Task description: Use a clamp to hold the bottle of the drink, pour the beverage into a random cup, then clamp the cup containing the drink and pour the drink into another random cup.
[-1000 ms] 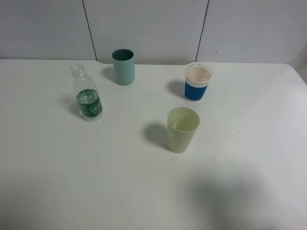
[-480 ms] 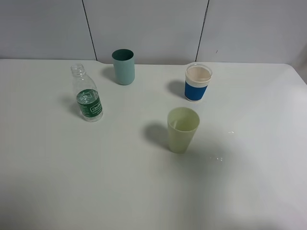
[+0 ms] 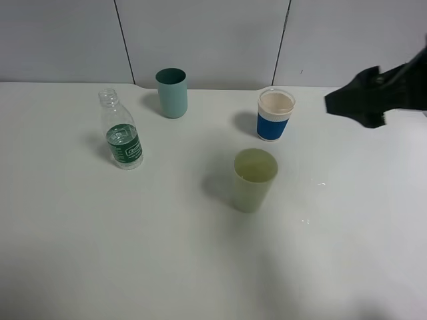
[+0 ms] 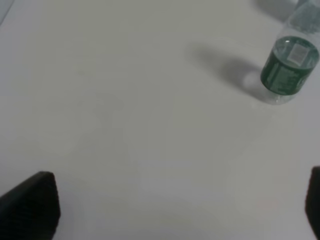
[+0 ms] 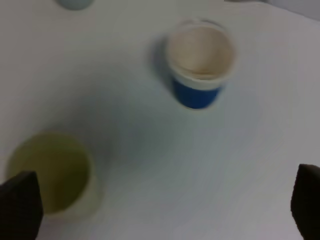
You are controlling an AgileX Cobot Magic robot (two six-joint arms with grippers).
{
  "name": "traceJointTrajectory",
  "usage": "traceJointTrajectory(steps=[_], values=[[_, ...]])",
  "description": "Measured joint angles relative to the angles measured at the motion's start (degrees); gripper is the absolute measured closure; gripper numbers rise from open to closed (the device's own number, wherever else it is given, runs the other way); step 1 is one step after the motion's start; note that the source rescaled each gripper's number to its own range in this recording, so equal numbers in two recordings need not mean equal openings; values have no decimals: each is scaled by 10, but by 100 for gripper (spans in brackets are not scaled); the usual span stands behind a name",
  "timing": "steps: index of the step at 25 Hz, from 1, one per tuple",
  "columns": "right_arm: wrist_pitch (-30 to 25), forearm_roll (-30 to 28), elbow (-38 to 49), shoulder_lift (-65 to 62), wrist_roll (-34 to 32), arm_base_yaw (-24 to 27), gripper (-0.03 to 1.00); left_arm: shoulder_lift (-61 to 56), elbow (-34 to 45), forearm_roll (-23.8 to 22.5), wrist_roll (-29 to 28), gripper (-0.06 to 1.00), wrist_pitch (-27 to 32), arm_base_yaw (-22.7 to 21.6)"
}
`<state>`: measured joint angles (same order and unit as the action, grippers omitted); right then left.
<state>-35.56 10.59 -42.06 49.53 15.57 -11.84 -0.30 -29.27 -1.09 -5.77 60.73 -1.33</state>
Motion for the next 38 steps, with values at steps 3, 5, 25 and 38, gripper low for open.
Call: traceJointTrajectory(steps=[3, 5, 25, 38], values=[[27, -2, 0, 28, 1, -47, -3, 0, 0, 0, 0, -6, 0, 0], [42, -7, 0, 52, 1, -88, -3, 0, 0, 0, 0, -6, 0, 0], [116, -116, 15, 212, -119, -260, -3, 0, 0, 1, 0, -6, 0, 0], [113, -31, 20, 243, -57, -260, -3, 0, 0, 1, 0, -6, 0, 0]])
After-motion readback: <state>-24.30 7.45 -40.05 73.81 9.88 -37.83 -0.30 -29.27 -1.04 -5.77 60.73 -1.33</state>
